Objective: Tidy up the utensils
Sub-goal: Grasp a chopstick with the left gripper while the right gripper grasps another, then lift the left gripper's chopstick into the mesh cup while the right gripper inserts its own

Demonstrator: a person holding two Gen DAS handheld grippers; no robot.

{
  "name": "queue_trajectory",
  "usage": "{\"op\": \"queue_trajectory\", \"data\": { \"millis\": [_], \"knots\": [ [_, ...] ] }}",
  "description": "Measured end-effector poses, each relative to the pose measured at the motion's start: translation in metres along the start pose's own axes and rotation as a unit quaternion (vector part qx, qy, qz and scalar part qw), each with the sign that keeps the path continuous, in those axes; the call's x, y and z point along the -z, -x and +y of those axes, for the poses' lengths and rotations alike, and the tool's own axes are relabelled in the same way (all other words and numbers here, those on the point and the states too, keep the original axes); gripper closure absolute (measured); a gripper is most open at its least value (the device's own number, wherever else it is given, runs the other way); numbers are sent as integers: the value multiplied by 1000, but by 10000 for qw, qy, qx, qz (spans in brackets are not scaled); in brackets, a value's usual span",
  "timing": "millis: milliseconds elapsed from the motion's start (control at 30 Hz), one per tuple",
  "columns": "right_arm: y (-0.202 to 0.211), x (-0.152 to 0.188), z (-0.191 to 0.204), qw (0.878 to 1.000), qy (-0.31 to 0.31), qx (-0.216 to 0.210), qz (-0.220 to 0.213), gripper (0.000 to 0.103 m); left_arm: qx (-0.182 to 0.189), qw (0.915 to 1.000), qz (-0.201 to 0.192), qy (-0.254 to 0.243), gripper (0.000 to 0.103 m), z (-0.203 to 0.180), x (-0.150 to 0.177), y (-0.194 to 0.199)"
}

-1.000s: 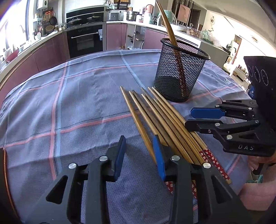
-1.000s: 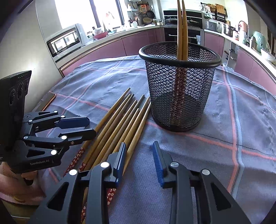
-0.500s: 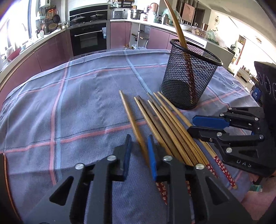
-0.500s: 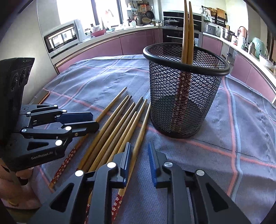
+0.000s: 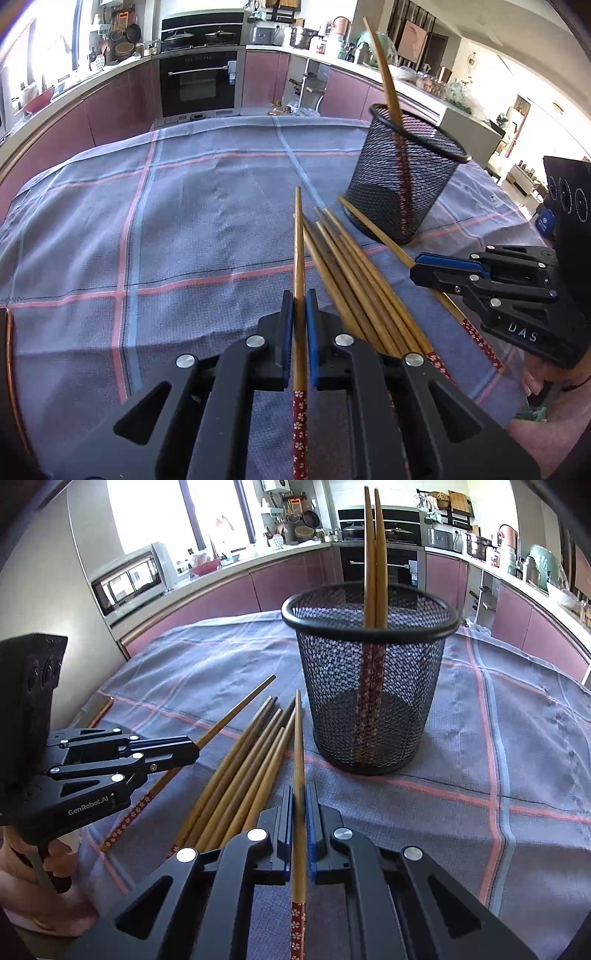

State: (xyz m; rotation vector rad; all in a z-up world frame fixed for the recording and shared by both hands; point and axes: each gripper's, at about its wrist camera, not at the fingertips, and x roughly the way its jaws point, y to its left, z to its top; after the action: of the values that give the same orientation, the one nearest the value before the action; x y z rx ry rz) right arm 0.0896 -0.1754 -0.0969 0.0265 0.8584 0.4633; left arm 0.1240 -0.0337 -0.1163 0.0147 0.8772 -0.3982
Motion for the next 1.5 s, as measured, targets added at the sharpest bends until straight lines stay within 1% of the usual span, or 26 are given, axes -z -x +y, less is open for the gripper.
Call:
{"op": "queue_trajectory", "data": {
  "millis": [100,200,400,600,667,767,833,933,1033,1133,1300,1500],
  "knots": [
    [3,0,5,9998,140,-101,-11,97,91,9999,-6,-108,95,-4,3,5],
    [-1,1,8,9994,273,-183,112,97,166,9996,60,-200,95,-7,7,6],
    [-8,3,11,9989,334,-151,284,97,216,9990,266,-287,95,-7,13,-2],
    [-16,2,12,9985,369,-115,389,96,282,9983,375,-350,94,-5,8,-11],
    [-17,0,11,9986,352,-140,369,96,332,9980,419,-346,92,-5,5,-13],
    [-18,0,11,9987,351,-132,336,97,277,9980,432,-359,92,-6,0,-17],
    [-17,0,11,9987,370,-131,319,97,233,9982,424,-344,94,-6,-2,-18],
    [-10,0,11,9990,365,-165,185,97,180,9986,402,-293,95,-7,-3,-17],
    [3,-2,12,9990,399,-193,-3,97,205,9990,296,-269,95,-7,-4,-10],
    [20,-4,10,9986,405,-231,-243,97,284,9991,101,-286,95,-8,-9,4],
    [45,-11,2,9971,272,-332,-634,97,586,9974,-298,-305,95,-10,-20,35],
    [67,-16,-8,9946,133,-432,-932,97,918,9930,-669,-320,95,-12,-30,67]
  ]
}}
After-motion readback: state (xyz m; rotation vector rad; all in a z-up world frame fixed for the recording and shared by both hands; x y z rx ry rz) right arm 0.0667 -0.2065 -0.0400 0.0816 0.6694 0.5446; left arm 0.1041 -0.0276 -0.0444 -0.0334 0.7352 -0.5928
